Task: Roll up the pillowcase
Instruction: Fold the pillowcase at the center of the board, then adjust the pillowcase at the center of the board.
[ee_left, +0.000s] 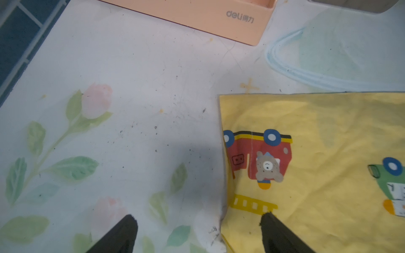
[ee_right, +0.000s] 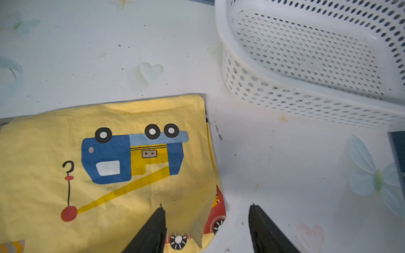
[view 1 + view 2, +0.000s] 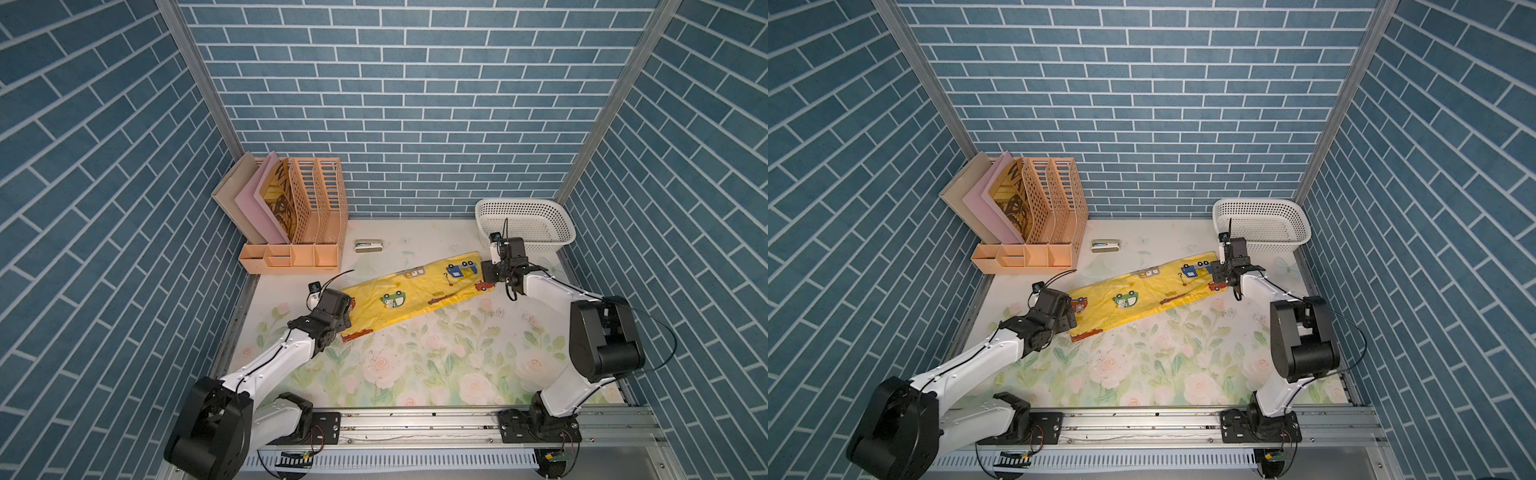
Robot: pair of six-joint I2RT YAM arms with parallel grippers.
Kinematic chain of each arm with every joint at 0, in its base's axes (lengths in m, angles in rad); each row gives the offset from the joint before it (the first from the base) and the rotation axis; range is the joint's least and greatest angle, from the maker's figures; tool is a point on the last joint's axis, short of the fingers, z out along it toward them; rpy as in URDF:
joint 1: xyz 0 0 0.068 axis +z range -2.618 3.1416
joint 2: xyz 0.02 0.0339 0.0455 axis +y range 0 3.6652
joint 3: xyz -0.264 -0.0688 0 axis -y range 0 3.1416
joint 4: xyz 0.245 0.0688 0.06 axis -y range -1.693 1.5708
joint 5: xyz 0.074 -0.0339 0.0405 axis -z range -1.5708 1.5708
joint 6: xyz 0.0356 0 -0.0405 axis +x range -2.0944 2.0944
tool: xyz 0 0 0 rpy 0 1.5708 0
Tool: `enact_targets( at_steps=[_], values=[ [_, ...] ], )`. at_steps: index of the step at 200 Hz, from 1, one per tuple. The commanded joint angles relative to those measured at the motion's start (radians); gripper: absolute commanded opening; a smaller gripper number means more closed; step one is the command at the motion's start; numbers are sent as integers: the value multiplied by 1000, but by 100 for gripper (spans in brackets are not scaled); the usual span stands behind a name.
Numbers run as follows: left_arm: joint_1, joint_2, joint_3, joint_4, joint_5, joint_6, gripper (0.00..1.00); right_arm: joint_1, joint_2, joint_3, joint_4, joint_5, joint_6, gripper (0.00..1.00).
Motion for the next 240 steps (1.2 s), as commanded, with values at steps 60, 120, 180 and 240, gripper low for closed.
enact_targets(
  at_steps=[60,120,180,240],
  values=[
    [-31,111,201,97,76,167,69,53,-42,111,-81,-243,69,51],
    [-74,519,350,172,6,207,27,227,259,288,-154,-112,149,0],
    [-72,620,293,130,82,136,27,232,462,411,-210,-53,182,0],
    [-220,532,106,80,145,7,24,229,682,655,-323,-28,115,0]
  ],
)
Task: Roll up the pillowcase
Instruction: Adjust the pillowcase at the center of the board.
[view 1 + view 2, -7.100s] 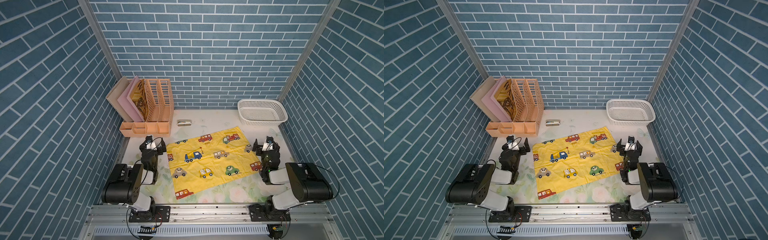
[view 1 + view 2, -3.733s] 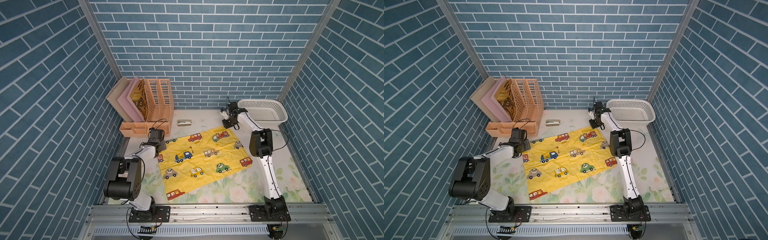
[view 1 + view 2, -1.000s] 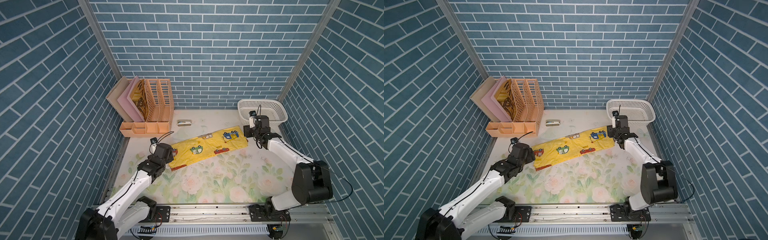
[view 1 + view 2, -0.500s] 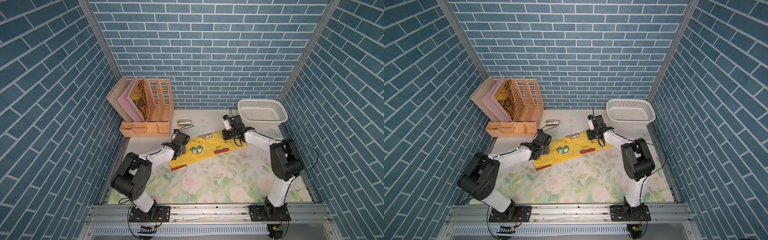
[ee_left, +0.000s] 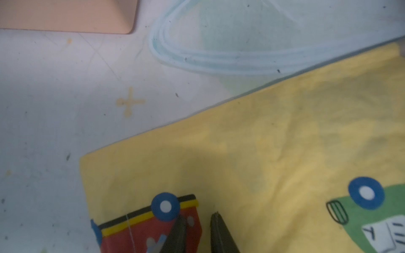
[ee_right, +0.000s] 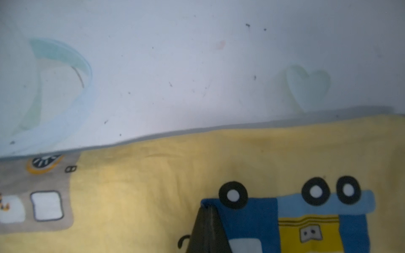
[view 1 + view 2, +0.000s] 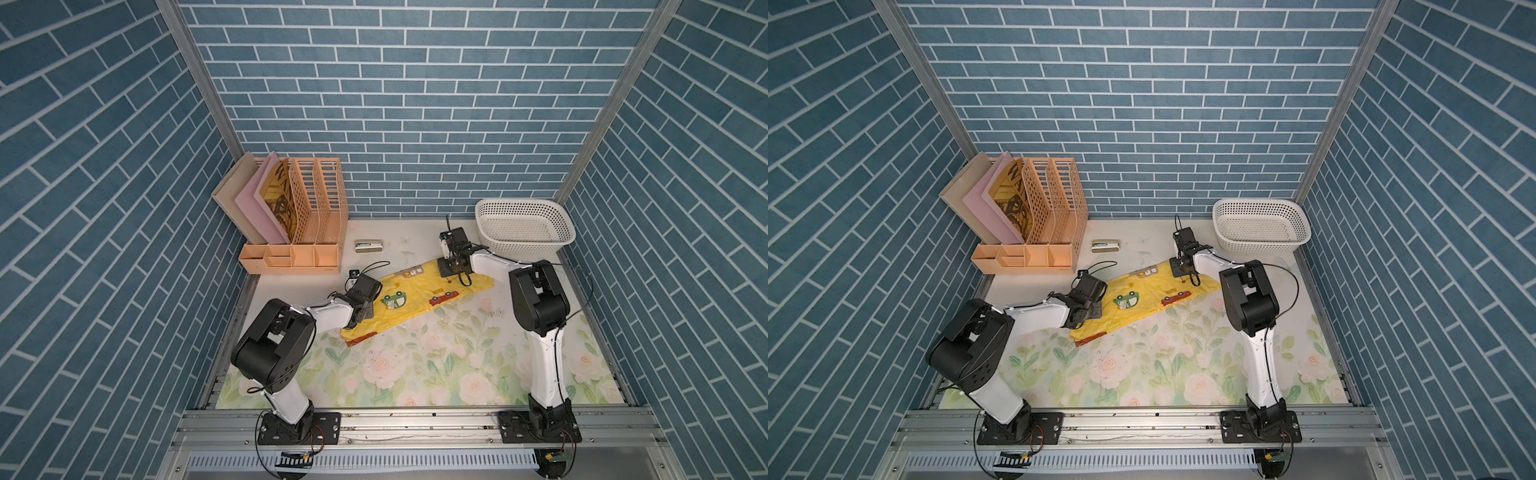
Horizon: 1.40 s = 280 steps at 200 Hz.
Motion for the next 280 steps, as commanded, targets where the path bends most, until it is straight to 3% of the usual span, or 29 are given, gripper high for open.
enact_targets(
  at_steps=[1,24,42,60,89,131,148,173,215,249,280],
  values=[
    [-88,-7,-106,-155,77,-80,24,-2,103,76,-96,15,-23,0],
    [-160,-54,-167,-182,96,-142,24,-2,173,158,-114,-16,-46,0],
    [-254,-54,-166,-134,128,-156,24,2,206,199,-72,-123,-97,0],
    [-340,39,-78,-113,142,-147,25,18,253,281,-74,-265,-143,0],
    [-446,189,93,-152,166,-123,24,32,344,479,-130,-339,-149,0],
    [-483,51,176,-206,133,-110,27,32,339,641,-196,-334,-207,6],
    [-465,-23,183,-206,131,-79,31,36,208,519,-156,-326,-220,11],
    [-407,-102,162,-181,162,-49,32,52,-88,160,17,-325,-202,23],
    [-315,-49,52,-46,235,-2,26,132,-360,-348,208,-285,-75,20],
    [-316,-24,1,-16,265,12,26,168,-435,-538,256,-263,-47,19],
    [-316,-90,-23,-55,258,-7,27,277,-574,-715,301,-147,-109,21]
  ],
)
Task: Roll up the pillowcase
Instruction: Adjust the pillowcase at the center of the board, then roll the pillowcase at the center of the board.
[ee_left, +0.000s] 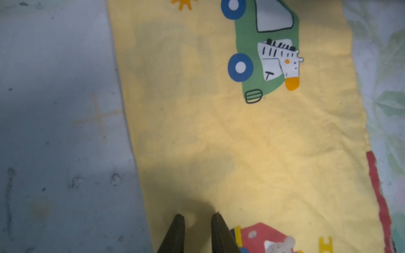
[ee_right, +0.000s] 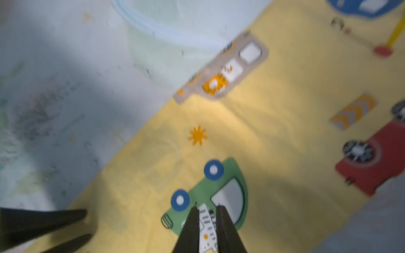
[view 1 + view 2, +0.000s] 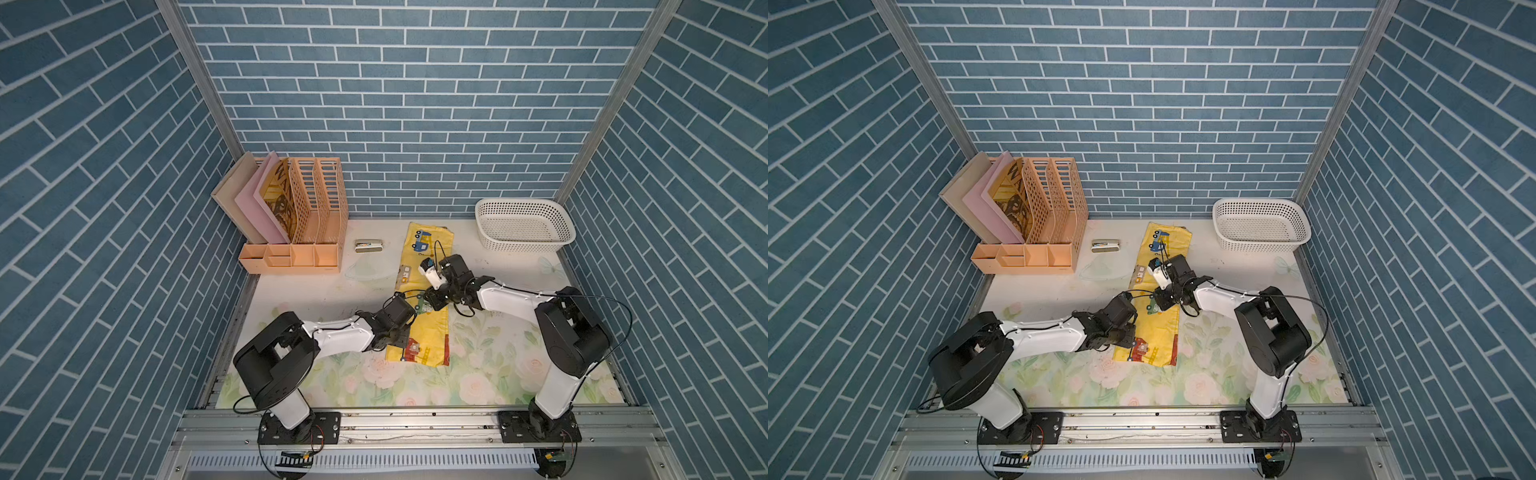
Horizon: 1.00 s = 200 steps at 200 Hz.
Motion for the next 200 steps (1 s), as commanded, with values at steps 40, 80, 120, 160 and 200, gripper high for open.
enact_targets(
  at_steps=[40,80,120,160,200],
  values=[
    [45,-228,-87,-58,9,-29,30,354,-397,-388,193,355,-82,38],
    [159,-309,-176,9,103,-50,30,612,-334,-351,95,539,-157,62],
    [221,-386,-219,25,103,-45,31,659,-194,-289,37,598,-191,65],
    [231,-411,-244,9,97,-48,31,667,-72,-215,-38,601,-203,64],
    [236,-432,-250,2,90,-44,31,669,-11,-173,-140,589,-185,28]
  ],
)
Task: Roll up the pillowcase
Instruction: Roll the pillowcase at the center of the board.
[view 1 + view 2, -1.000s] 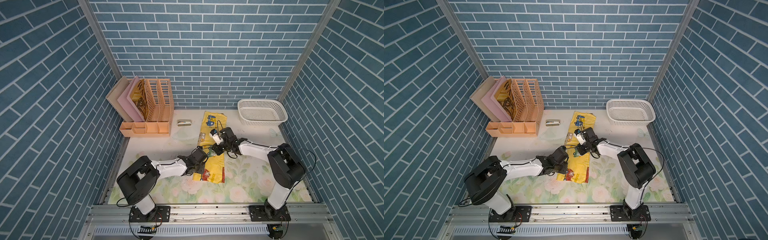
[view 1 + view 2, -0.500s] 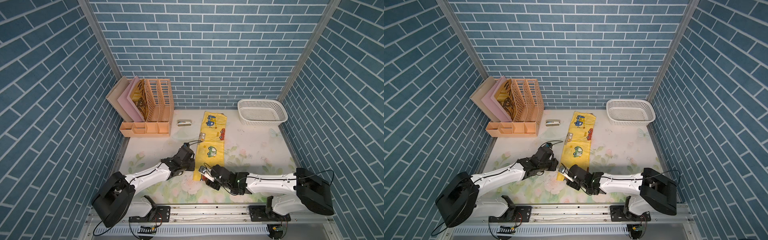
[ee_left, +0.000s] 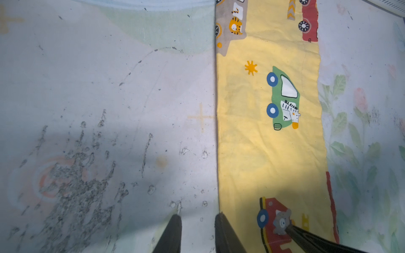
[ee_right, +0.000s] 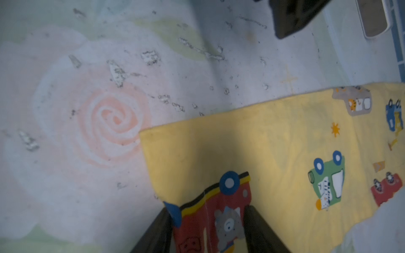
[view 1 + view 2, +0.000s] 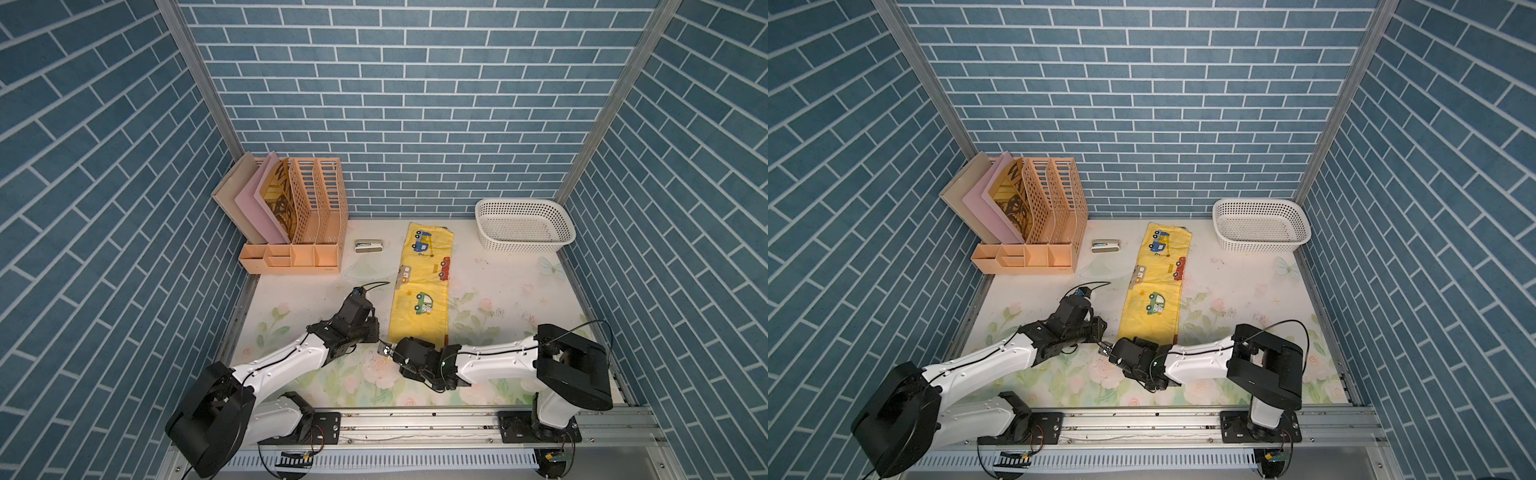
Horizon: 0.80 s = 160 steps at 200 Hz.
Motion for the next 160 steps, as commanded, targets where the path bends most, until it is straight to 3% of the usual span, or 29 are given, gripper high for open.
enact_targets(
  at_steps=[1,26,72,110,160],
  values=[
    [10,-10,-7,-10,-3,2,31,6,55,-3,-160,-4,5,27],
    [10,-1,-3,-6,3,7,31,4,77,-8,-209,-48,12,0],
    [5,1,-19,47,84,58,31,-28,-5,-12,-192,-228,6,0],
    [-73,-70,-60,120,129,107,31,-175,-114,-10,-226,-563,-5,0],
    [-132,-210,-166,258,202,152,31,-298,-104,53,-313,-833,-64,0]
  ],
)
